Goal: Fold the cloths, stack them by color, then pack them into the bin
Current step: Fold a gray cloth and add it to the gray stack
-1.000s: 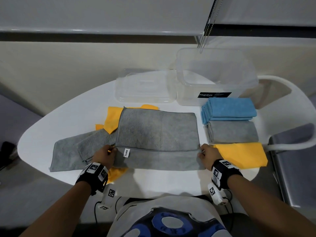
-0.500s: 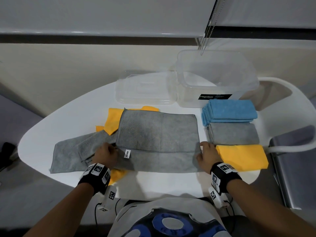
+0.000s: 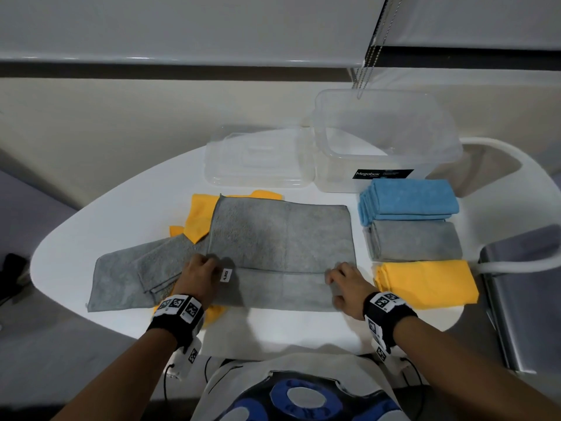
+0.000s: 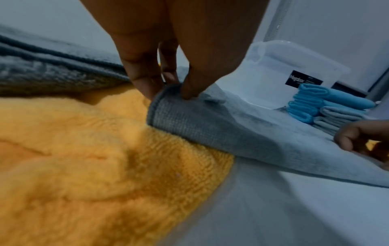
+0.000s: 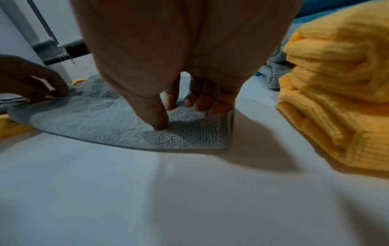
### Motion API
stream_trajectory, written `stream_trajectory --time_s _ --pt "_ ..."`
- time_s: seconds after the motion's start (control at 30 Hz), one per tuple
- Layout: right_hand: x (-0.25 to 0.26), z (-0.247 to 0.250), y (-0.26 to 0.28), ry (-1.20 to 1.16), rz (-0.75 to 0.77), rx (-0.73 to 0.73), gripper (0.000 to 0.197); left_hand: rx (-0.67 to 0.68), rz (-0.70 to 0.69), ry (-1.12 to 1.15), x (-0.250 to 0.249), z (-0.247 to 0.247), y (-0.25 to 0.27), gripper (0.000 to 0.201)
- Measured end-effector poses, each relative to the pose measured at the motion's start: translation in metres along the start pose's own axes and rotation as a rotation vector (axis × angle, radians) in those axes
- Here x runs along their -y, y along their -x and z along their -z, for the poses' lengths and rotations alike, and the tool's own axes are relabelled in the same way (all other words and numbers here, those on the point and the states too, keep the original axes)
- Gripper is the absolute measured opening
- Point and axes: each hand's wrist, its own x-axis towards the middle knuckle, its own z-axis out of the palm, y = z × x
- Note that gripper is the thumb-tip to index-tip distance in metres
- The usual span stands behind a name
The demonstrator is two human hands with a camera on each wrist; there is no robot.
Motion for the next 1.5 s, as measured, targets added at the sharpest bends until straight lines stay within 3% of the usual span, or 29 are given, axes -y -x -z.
stream_trajectory --time_s 0.13,0.27,0.33,0.4,0.5,0.73,0.87,0.93,1.03,1.13,1.23,1.33,1.5 --pt "-0.001 0.002 -0.004 -0.019 -0.023 0.03 0.043 0.007 0.155 0.071 0.012 0.011 0.001 0.027" --pt "-0.001 0.003 -0.007 -0.024 -0.038 0.05 0.042 -0.109 0.048 -0.031 0.002 0.015 0.005 0.026" --pt "-0.001 0.005 -0.008 -0.027 -0.035 0.061 0.042 -0.126 -0.087 -0.058 -0.014 0.017 0.003 0.025" --pt "-0.001 0.007 -0.009 -0.023 -0.038 0.073 0.043 -0.003 -0.185 -0.037 -0.029 0.014 0.0 0.034" --pt "-0.001 0.01 -0.008 -0.015 -0.031 0.087 0.046 0.247 -0.16 -0.122 -0.027 0.004 -0.002 0.047" --pt "-0.009 0.002 0.007 -0.024 -0.005 0.135 0.05 0.308 -0.179 -0.225 -0.025 -0.007 0.005 0.048" --pt "-0.01 0.007 0.005 -0.058 -0.021 0.185 0.042 0.362 -0.165 -0.148 -0.036 0.008 -0.006 0.042" --pt "-0.005 0.022 -0.006 -0.08 -0.018 0.184 0.025 0.328 -0.119 -0.045 -0.044 0.023 -0.025 0.033" --pt "-0.007 0.049 -0.034 -0.122 -0.029 0.074 0.008 0.139 -0.067 0.033 -0.053 0.045 -0.063 0.024" --pt "-0.014 0.074 -0.061 -0.086 -0.057 -0.072 0.016 0.052 -0.047 0.034 -0.054 0.062 -0.107 0.024" --pt "-0.023 0.096 -0.084 0.009 -0.154 -0.111 0.038 0.08 0.018 -0.048 -0.049 0.069 -0.142 0.039" --pt "-0.035 0.103 -0.101 -0.032 -0.232 -0.101 0.062 0.155 0.084 -0.156 -0.05 0.069 -0.16 0.055" --pt "-0.042 0.1 -0.118 0.024 -0.237 -0.026 0.077 0.236 0.139 -0.239 -0.049 0.066 -0.175 0.054"
